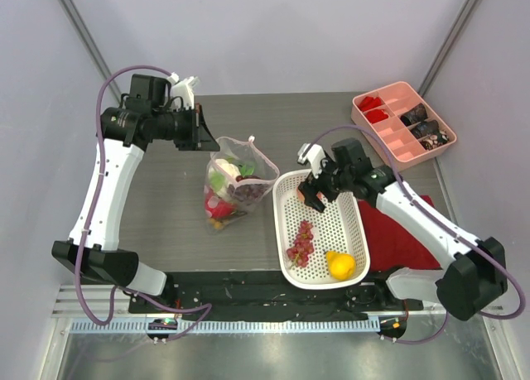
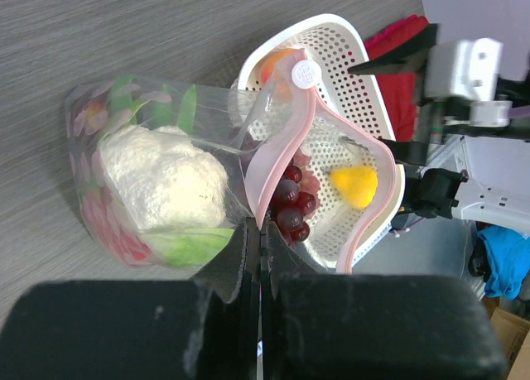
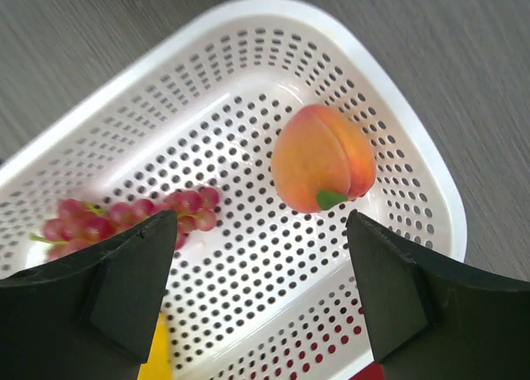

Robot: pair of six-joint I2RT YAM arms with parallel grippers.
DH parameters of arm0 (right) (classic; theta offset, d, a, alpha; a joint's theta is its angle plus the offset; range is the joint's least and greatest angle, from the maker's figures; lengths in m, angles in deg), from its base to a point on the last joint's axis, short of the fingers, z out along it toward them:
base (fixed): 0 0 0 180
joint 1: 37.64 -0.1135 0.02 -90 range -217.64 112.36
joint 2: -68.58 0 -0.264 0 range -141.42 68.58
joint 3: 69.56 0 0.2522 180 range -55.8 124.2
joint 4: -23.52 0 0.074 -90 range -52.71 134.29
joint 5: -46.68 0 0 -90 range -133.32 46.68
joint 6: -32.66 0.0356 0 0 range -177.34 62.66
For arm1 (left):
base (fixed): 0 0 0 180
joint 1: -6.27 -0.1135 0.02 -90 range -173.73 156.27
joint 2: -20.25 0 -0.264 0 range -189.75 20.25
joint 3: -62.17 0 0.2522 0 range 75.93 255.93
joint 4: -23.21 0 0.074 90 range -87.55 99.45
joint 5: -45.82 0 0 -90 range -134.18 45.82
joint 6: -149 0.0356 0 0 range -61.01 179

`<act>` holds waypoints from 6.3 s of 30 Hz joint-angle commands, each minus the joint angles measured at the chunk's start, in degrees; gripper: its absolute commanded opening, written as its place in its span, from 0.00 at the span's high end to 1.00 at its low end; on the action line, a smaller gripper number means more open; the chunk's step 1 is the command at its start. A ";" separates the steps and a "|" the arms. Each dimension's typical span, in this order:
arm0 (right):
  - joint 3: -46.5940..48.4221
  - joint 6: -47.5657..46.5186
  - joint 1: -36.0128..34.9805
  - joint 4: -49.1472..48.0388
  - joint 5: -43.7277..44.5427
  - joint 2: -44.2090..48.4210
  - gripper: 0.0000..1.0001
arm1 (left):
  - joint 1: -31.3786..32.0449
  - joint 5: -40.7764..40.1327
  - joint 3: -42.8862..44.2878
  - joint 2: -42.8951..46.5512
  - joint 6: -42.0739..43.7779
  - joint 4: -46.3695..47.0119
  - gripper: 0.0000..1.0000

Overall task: Place the food in the zip-top bag and seal the zipper
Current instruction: Pick up the fake fruit from the bin, then place the fake fruit in the zipper food storage bag, then adjust the zipper food storage bag at the center of the board.

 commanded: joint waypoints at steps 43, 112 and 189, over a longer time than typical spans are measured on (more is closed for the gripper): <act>-6.02 -5.01 0.06 -10.00 2.64 1.80 0.61 | -0.98 2.67 0.56 0.05 0.33 2.19 1.00; 42.23 48.61 -11.98 -10.30 -17.84 -17.14 0.99 | -0.28 -8.39 23.65 -6.18 17.52 -12.55 1.00; 13.68 34.39 -28.60 -29.92 -2.46 -4.41 0.75 | 0.78 20.33 10.41 -9.44 40.32 -28.49 1.00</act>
